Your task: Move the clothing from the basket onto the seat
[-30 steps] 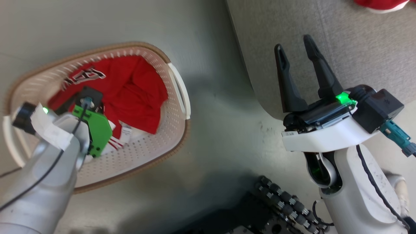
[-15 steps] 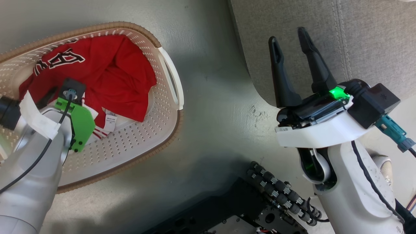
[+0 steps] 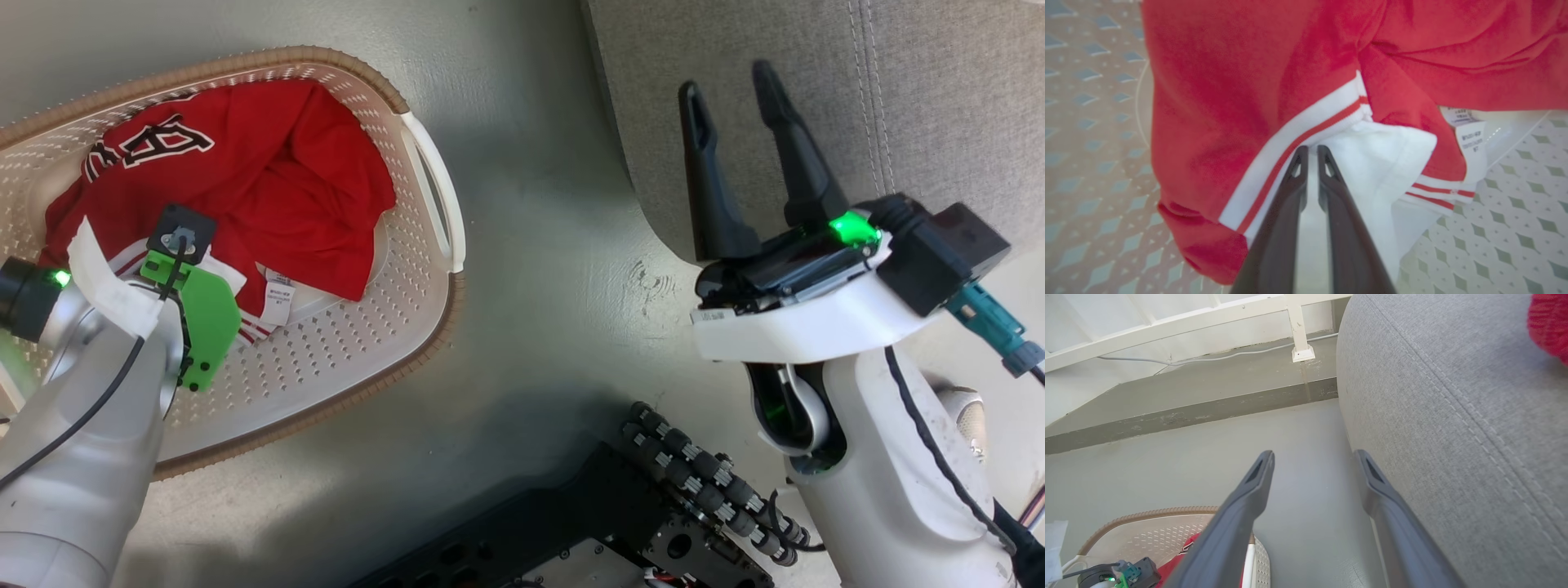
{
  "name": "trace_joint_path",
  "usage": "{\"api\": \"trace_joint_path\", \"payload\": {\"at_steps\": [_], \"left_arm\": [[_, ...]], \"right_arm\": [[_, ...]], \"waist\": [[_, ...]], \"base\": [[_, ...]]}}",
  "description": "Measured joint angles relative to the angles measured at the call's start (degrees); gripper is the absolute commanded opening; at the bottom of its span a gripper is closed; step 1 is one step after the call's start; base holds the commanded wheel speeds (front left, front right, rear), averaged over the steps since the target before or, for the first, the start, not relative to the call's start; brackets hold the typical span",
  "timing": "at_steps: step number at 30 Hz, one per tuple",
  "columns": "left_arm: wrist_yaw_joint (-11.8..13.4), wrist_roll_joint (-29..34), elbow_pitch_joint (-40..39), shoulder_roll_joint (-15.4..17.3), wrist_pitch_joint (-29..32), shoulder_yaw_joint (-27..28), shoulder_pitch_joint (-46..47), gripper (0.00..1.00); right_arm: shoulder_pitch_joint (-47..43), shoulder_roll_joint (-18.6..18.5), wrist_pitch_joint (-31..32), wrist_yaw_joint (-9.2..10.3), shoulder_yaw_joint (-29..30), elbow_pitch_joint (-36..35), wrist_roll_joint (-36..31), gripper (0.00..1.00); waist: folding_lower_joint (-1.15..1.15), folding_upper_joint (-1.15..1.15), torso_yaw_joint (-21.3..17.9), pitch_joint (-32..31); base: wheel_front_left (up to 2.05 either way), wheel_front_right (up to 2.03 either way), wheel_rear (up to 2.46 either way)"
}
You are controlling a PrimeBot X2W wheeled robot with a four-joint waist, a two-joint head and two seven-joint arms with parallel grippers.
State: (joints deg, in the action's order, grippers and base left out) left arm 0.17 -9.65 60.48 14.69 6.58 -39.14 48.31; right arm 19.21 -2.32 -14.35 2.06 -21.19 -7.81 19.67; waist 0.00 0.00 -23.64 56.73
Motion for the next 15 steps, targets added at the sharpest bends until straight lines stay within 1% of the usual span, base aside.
{"api": "trace_joint_path", "payload": {"at_steps": [6, 8, 15], "left_arm": [[-0.1, 0.0, 1.5, -1.0, 0.4, -0.1, 0.4, 0.0], [-0.1, 0.0, 2.0, -1.0, 0.4, -0.1, 0.7, 0.0], [-0.2, -0.1, 3.2, -1.3, 0.4, 0.0, 1.5, 0.0]], "right_arm": [[0.5, 0.0, -0.1, 0.22, 0.1, -0.8, 0.0, 1.0], [0.5, 0.0, -0.2, 0.51, 0.1, -0.9, 0.0, 1.0], [0.6, 0.0, -0.2, 0.56, 0.2, -0.9, 0.0, 1.0]], "waist": [[0.0, 0.0, 0.1, 0.0], [0.0, 0.0, 0.1, 0.0], [0.0, 0.0, 0.0, -0.3]], "base": [[0.0, 0.0, 0.0], [0.0, 0.0, 0.0], [0.0, 0.0, 0.0]]}}
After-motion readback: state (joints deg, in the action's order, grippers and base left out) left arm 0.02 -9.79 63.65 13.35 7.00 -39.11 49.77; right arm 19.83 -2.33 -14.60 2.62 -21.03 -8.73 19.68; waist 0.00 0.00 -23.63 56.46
